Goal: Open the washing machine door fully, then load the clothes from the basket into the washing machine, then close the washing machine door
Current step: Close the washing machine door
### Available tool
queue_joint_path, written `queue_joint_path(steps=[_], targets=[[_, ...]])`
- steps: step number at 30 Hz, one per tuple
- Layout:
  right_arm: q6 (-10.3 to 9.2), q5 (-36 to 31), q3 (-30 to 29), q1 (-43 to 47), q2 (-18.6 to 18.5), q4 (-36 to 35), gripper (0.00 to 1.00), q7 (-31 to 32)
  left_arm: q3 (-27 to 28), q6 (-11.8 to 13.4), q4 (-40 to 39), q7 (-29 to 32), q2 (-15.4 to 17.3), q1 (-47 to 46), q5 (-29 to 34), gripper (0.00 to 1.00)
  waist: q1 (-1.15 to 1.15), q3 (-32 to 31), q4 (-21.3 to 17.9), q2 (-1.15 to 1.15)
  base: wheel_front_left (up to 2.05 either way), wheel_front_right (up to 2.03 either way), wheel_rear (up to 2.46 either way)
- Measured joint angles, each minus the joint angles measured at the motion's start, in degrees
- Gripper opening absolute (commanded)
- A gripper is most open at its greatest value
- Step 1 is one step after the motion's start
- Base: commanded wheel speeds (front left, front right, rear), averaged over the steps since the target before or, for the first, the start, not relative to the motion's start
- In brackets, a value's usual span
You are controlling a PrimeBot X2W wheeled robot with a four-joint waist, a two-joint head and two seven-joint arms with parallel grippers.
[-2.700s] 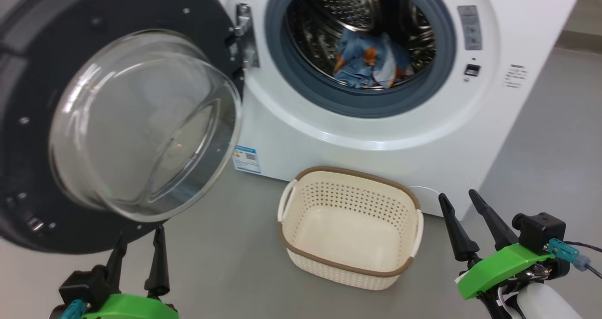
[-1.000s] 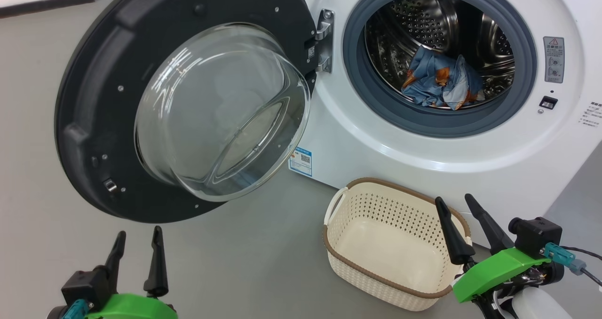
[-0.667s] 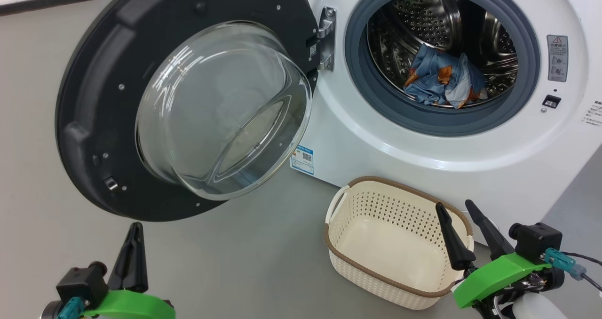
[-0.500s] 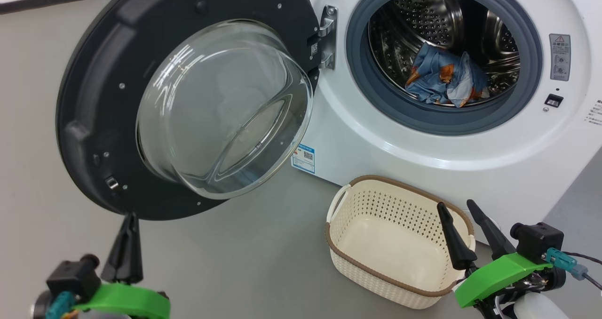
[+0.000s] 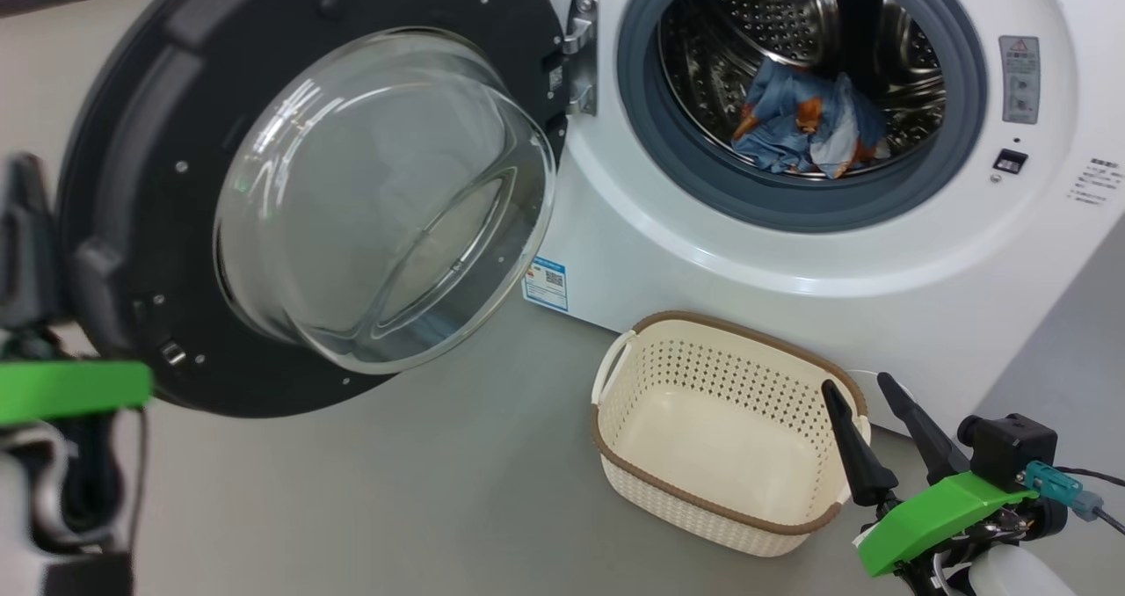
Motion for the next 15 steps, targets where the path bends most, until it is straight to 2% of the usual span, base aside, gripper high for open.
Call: queue_joint_path(steps=[6, 15], targets=[[0.00, 0.0, 0.7, -0.7, -0.8, 0.1, 1.00, 0.0, 8.0, -0.5, 3.9, 3.0, 1.0, -5.7, -15.2, 0.00, 0.00, 0.8, -2.2, 0.00, 0.00, 0.00, 0.00], [0.00, 0.0, 1.2, -2.0, -2.8, 0.2, 1.00, 0.0, 22.3, -0.5, 23.4, 10.7, 5.7, -10.5, -37.9, 0.00, 0.00, 2.5, -7.1, 0.00, 0.00, 0.00, 0.00]])
